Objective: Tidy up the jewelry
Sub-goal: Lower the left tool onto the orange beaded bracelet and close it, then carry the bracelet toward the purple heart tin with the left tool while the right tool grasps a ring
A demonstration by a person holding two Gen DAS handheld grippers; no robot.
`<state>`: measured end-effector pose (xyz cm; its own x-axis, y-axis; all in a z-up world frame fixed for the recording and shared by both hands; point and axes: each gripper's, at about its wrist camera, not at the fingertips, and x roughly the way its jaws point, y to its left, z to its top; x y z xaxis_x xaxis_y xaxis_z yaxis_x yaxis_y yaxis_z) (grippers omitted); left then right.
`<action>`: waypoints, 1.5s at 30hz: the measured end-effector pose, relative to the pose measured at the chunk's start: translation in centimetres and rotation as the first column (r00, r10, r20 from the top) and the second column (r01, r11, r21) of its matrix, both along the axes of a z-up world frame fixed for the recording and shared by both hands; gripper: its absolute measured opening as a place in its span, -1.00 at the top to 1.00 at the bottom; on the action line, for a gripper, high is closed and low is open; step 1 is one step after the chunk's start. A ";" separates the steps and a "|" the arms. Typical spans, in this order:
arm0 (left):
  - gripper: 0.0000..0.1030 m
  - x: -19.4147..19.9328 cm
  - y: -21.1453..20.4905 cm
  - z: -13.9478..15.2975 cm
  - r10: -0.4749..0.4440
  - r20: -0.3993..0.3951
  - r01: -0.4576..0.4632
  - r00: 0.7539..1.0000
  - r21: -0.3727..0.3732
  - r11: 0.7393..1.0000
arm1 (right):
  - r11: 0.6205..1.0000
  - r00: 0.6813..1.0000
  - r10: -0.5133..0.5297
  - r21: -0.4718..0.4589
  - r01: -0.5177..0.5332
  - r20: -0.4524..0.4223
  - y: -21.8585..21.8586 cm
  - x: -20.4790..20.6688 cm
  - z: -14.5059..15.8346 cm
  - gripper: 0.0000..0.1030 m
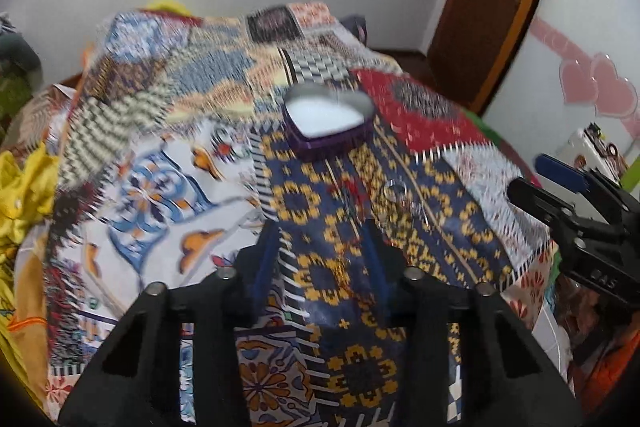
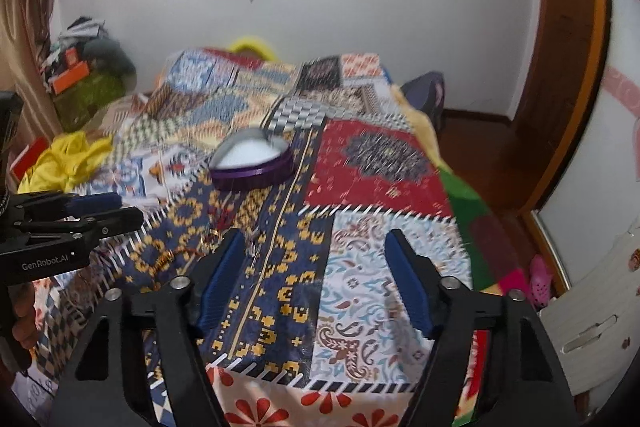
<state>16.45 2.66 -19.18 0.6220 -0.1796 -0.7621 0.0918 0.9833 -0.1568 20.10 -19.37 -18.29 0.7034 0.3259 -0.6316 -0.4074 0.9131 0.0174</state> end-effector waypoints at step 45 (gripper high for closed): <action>0.93 0.6 1.4 -2.4 -0.001 -0.016 0.001 1.000 -0.023 1.000 | 0.977 0.961 0.194 -0.044 -0.207 -0.198 4.3 3.8 -5.2 0.73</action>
<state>17.05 4.06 -21.55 0.6093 -0.1976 -0.7679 0.0903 0.9794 -0.1804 23.92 -15.07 -23.50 0.4915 0.4030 -0.7721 -0.5771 0.8147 0.0579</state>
